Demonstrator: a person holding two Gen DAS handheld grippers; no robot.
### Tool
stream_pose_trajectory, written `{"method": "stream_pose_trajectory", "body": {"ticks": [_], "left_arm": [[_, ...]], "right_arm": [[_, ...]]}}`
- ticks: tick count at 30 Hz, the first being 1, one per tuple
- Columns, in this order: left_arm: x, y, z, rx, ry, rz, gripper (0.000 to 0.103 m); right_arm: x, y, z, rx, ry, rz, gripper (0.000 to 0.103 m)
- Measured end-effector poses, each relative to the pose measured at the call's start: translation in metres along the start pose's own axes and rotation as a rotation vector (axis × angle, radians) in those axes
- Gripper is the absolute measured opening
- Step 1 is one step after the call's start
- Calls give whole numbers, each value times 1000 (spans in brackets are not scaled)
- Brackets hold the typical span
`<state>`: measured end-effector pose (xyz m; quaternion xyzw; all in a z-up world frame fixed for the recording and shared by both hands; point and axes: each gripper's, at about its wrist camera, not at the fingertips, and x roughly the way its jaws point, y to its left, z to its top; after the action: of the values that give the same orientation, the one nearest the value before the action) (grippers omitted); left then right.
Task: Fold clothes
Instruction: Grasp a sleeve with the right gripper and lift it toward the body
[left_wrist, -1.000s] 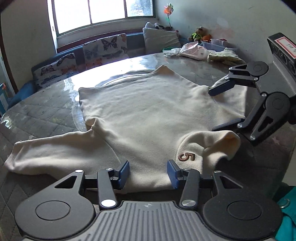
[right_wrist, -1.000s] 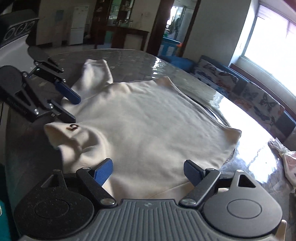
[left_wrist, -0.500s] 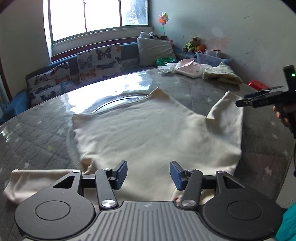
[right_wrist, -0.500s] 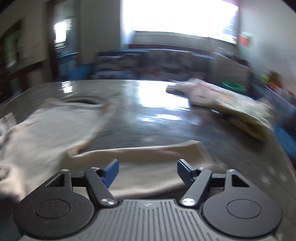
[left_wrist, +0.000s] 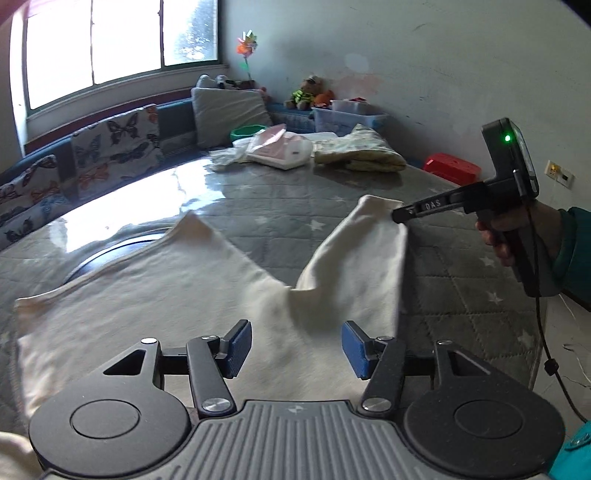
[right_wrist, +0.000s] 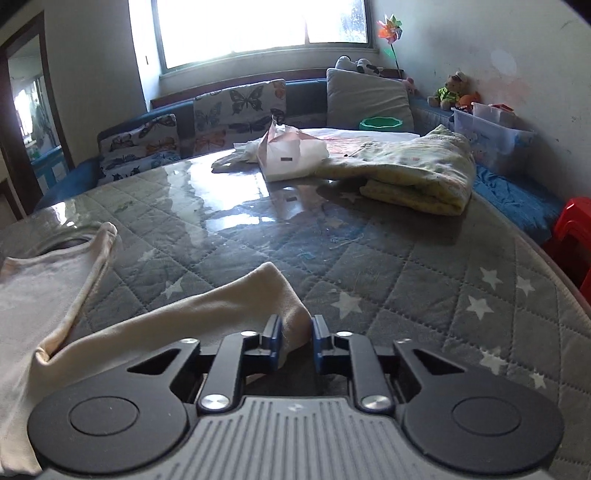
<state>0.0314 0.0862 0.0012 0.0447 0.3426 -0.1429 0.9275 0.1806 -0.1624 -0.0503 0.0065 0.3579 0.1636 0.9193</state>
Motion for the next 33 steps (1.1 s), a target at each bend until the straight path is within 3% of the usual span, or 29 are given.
{"method": "stream_pose_trajectory", "body": {"ticks": [8, 13, 14, 19, 24, 33], "left_arm": [[36, -26, 6, 50, 2, -77, 68], [65, -22, 8, 0, 24, -111, 74], [68, -22, 7, -4, 18, -116, 80], [46, -22, 10, -23, -26, -136, 81], [-11, 0, 5, -37, -138, -82, 90], [-84, 65, -52, -209, -190, 172, 91]], "right_arm": [[-39, -6, 7, 66, -106, 75, 8], [-68, -3, 7, 48, -161, 84, 8], [-70, -4, 6, 48, -162, 78, 8], [-81, -7, 6, 60, -168, 78, 8], [-99, 12, 18, 13, -215, 123, 8], [-131, 102, 37, -136, -269, 354, 8]]}}
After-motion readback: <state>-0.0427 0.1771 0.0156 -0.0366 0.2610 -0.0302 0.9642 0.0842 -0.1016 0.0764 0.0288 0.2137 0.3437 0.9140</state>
